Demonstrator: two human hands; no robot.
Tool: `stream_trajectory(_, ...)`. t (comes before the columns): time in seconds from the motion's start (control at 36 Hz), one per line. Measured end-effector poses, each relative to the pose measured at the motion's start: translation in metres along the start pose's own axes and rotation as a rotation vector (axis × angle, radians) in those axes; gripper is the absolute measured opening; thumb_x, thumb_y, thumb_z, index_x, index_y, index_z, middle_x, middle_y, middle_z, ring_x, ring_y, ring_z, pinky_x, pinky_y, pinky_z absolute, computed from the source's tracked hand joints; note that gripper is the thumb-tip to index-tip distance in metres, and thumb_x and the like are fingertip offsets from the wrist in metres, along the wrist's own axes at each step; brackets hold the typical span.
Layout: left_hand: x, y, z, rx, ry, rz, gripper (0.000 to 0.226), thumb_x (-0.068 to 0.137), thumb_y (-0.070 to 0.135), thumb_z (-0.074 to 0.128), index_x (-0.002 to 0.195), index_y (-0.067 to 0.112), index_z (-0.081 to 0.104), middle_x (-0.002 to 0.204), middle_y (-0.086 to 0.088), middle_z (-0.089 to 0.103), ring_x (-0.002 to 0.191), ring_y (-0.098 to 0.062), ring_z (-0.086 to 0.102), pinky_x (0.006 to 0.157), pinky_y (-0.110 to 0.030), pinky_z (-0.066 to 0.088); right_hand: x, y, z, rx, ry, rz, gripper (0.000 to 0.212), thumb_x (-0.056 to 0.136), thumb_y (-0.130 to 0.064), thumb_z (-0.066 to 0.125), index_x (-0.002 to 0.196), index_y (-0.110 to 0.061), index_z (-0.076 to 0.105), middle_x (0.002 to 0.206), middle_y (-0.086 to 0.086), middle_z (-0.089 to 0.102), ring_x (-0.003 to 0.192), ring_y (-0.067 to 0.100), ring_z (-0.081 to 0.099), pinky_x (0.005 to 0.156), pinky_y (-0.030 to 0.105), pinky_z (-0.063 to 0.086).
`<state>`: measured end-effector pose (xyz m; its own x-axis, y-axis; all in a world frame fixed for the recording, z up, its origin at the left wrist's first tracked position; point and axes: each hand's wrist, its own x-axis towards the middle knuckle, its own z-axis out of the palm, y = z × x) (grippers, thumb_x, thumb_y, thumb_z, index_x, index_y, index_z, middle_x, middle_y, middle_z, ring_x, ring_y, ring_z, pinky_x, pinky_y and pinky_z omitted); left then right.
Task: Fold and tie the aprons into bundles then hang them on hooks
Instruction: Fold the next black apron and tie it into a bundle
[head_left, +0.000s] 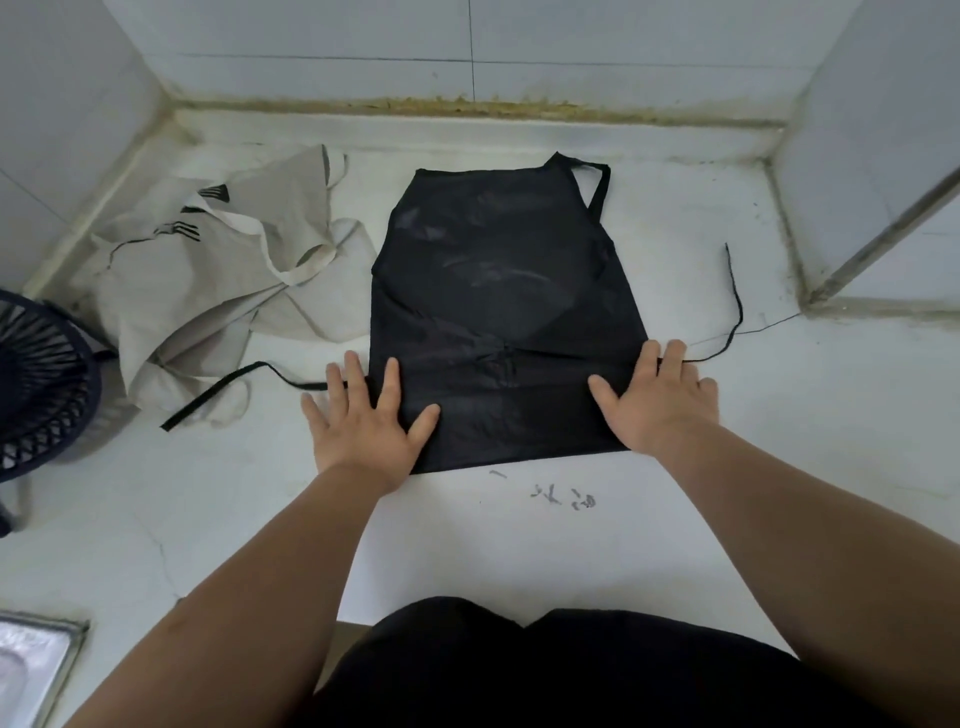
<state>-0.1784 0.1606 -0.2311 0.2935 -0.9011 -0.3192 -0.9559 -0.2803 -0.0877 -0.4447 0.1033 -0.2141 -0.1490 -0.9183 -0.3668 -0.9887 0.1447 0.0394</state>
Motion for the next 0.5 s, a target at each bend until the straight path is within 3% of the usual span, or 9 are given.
stream_trajectory(0.08, -0.008, 0.007, -0.004, 0.033, 0.143, 0.068, 0.069, 0.097, 0.060, 0.016, 0.154, 0.024, -0.002, 0.160, -0.012, -0.008, 0.147, -0.033, -0.005, 0.114, -0.058, 0.004, -0.011, -0.002, 0.000, -0.061, 0.141, -0.135, 0.067, 0.097, -0.053, 0.023, 0.150, -0.016, 0.007, 0.156, 0.013, 0.002, 0.135, 0.032, 0.026, 0.107, 0.042, 0.024)
stream_trajectory(0.14, -0.015, 0.015, -0.006, -0.086, 0.330, 0.233, 0.056, 0.097, 0.045, 0.030, 0.147, 0.018, 0.035, 0.153, -0.016, 0.029, 0.136, -0.037, 0.033, 0.106, -0.057, 0.030, -0.019, -0.008, -0.003, -0.028, 0.266, -0.297, 0.061, 0.093, -0.051, 0.022, 0.145, -0.018, 0.026, 0.152, 0.012, 0.021, 0.130, 0.032, 0.033, 0.103, 0.043, 0.026)
stream_trajectory(0.19, -0.022, 0.023, -0.005, -0.236, 0.378, 0.458, 0.052, 0.092, 0.042, 0.036, 0.128, 0.014, 0.060, 0.134, -0.014, 0.055, 0.113, -0.037, 0.056, 0.091, -0.051, 0.049, -0.026, -0.015, -0.006, 0.069, 0.190, -0.482, 0.068, 0.089, -0.060, 0.020, 0.142, -0.022, 0.037, 0.149, 0.009, 0.033, 0.130, 0.029, 0.036, 0.104, 0.041, 0.026)
stream_trajectory(0.25, -0.032, 0.032, -0.005, -0.280, 0.212, 0.555, 0.069, 0.085, 0.061, 0.027, 0.134, 0.022, 0.056, 0.143, -0.006, 0.048, 0.129, -0.030, 0.047, 0.106, -0.049, 0.038, -0.032, -0.015, -0.003, 0.016, -0.011, -0.620, 0.074, 0.087, -0.069, 0.034, 0.147, -0.027, 0.028, 0.156, 0.006, 0.022, 0.140, 0.024, 0.025, 0.114, 0.039, 0.018)
stream_trajectory(0.31, -0.042, 0.035, -0.006, -0.208, 0.004, 0.510, 0.092, 0.072, 0.080, 0.013, 0.149, 0.031, 0.030, 0.158, 0.005, 0.021, 0.146, -0.017, 0.016, 0.118, -0.040, 0.009, -0.037, -0.010, -0.002, -0.059, -0.122, -0.639, 0.089, 0.080, -0.074, 0.044, 0.151, -0.029, 0.015, 0.159, 0.004, 0.007, 0.145, 0.026, 0.014, 0.119, 0.038, 0.009)
stream_trajectory(0.33, -0.043, 0.035, -0.006, -0.158, -0.021, 0.500, 0.098, 0.068, 0.085, 0.014, 0.151, 0.033, 0.021, 0.160, 0.008, 0.012, 0.147, -0.014, 0.007, 0.118, -0.038, 0.003, -0.038, -0.008, -0.003, -0.060, -0.141, -0.627, 0.092, 0.079, -0.074, 0.047, 0.151, -0.028, 0.013, 0.160, 0.004, 0.004, 0.145, 0.027, 0.012, 0.119, 0.037, 0.008)
stream_trajectory(0.42, -0.047, 0.034, -0.012, -0.104, -0.039, 0.475, 0.097, 0.075, 0.082, 0.040, 0.153, 0.032, 0.012, 0.160, 0.010, 0.007, 0.147, -0.014, 0.005, 0.118, -0.038, 0.006, -0.039, -0.004, -0.008, -0.046, -0.123, -0.628, 0.078, 0.087, -0.065, 0.045, 0.150, -0.024, 0.023, 0.158, 0.001, 0.015, 0.142, 0.028, 0.024, 0.116, 0.035, 0.019)
stream_trajectory(0.5, -0.049, 0.034, -0.017, -0.112, -0.053, 0.425, 0.091, 0.081, 0.074, 0.047, 0.153, 0.029, 0.015, 0.159, 0.012, 0.011, 0.145, -0.013, 0.011, 0.116, -0.038, 0.012, -0.041, -0.004, -0.011, -0.070, -0.080, -0.631, 0.057, 0.096, -0.055, 0.033, 0.140, -0.021, 0.043, 0.145, -0.002, 0.042, 0.128, 0.022, 0.044, 0.103, 0.036, 0.039)
